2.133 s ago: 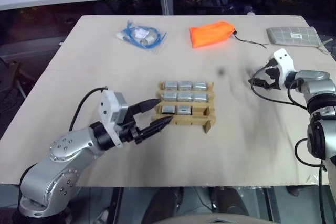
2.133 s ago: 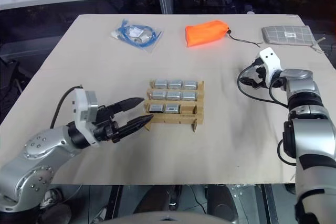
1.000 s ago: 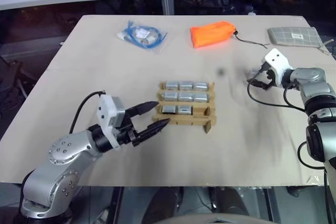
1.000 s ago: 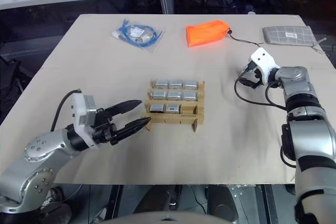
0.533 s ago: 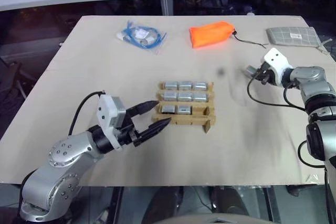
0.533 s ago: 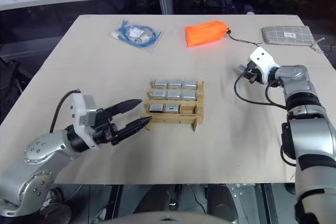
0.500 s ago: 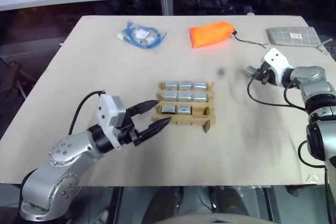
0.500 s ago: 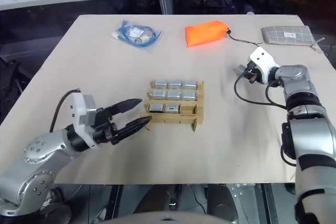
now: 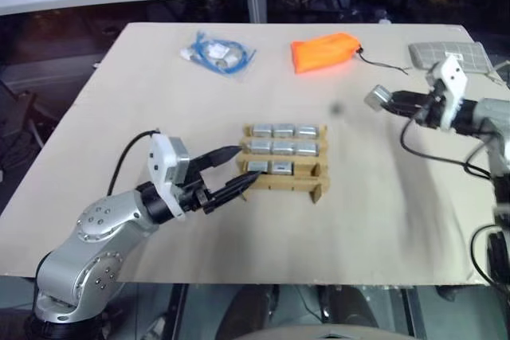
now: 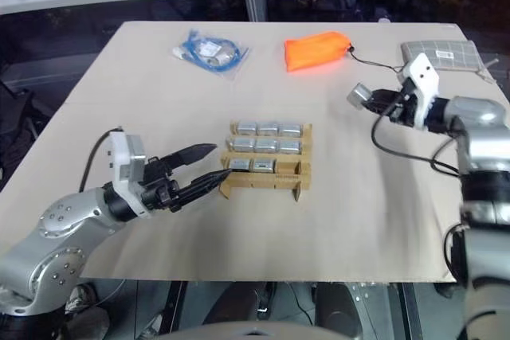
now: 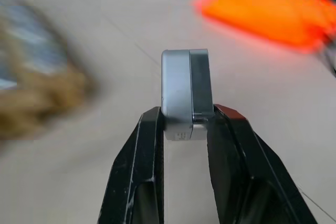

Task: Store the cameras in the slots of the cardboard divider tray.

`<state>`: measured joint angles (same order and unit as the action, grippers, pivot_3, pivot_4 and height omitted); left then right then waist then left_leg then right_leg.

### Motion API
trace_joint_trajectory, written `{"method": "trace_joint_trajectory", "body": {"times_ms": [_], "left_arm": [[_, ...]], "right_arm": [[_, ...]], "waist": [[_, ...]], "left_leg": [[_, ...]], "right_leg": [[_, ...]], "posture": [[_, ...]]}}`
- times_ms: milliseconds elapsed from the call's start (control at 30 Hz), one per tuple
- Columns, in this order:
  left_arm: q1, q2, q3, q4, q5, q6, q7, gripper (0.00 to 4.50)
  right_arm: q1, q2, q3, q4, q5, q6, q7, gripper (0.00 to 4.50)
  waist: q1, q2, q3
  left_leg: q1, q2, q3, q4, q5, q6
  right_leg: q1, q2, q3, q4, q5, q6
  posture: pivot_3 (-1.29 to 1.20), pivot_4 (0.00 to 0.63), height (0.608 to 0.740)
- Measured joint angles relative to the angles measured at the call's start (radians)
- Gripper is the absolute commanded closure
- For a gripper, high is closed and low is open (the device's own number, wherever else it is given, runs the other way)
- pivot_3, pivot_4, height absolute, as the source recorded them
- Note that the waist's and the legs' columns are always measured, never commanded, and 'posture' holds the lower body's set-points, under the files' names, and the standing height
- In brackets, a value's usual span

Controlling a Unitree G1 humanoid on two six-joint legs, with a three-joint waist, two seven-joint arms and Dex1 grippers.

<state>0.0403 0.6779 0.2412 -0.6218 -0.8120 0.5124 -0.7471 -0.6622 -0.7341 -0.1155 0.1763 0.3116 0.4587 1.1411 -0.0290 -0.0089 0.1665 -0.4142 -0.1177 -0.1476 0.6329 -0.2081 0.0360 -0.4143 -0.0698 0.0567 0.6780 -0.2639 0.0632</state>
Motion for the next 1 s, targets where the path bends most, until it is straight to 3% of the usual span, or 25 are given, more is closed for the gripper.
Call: {"method": "trace_joint_trajectory", "body": {"times_ms": [167, 300, 467, 733, 1000], "left_arm": [[0.086, 0.036, 0.100, 0.007, -0.073, -0.001, -0.102, 1.29], [0.149, 0.059, 0.161, -0.006, -0.105, 0.000, -0.153, 1.29], [0.249, 0.076, 0.235, -0.071, -0.135, 0.003, -0.164, 1.29], [0.244, 0.075, 0.220, -0.155, -0.135, 0.015, -0.055, 1.29], [0.275, 0.069, 0.220, -0.156, -0.131, 0.003, -0.044, 1.29]], "right_arm": [[0.173, -0.006, -0.008, -0.461, 0.184, 0.196, -0.038, 3.78], [0.212, 0.006, 0.057, -0.552, 0.184, 0.191, -0.069, 3.78], [0.236, 0.019, 0.176, -0.548, 0.123, 0.119, -0.074, 3.78], [0.220, 0.073, 0.306, -0.434, 0.015, -0.035, -0.068, 3.78], [0.205, 0.071, 0.333, -0.316, -0.068, -0.175, -0.035, 3.78]], "waist": [[-0.001, 0.000, 0.000], [0.011, -0.001, 0.000], [0.022, -0.001, 0.000], [0.023, -0.001, 0.000], [0.023, -0.001, 0.000]], "left_leg": [[0.001, 0.001, 0.001, 0.000, 0.000, 0.001], [0.001, 0.000, 0.001, 0.001, 0.000, 0.001], [0.000, 0.000, 0.001, 0.001, 0.000, 0.000], [0.000, 0.000, 0.001, 0.001, 0.000, 0.000], [0.001, 0.000, 0.001, 0.001, 0.000, 0.000]], "right_leg": [[0.000, 0.000, 0.001, 0.000, 0.000, 0.000], [0.001, -0.001, 0.000, 0.000, 0.000, 0.000], [0.001, -0.001, 0.000, -0.001, 0.000, 0.000], [0.001, -0.001, -0.001, -0.001, 0.000, 0.000], [0.001, -0.001, -0.001, -0.001, 0.000, 0.000]], "posture": [[0.00, 0.150, 0.740], [0.00, 0.150, 0.740], [0.00, 0.150, 0.740], [0.00, 0.150, 0.740], [0.00, 0.150, 0.740]]}}
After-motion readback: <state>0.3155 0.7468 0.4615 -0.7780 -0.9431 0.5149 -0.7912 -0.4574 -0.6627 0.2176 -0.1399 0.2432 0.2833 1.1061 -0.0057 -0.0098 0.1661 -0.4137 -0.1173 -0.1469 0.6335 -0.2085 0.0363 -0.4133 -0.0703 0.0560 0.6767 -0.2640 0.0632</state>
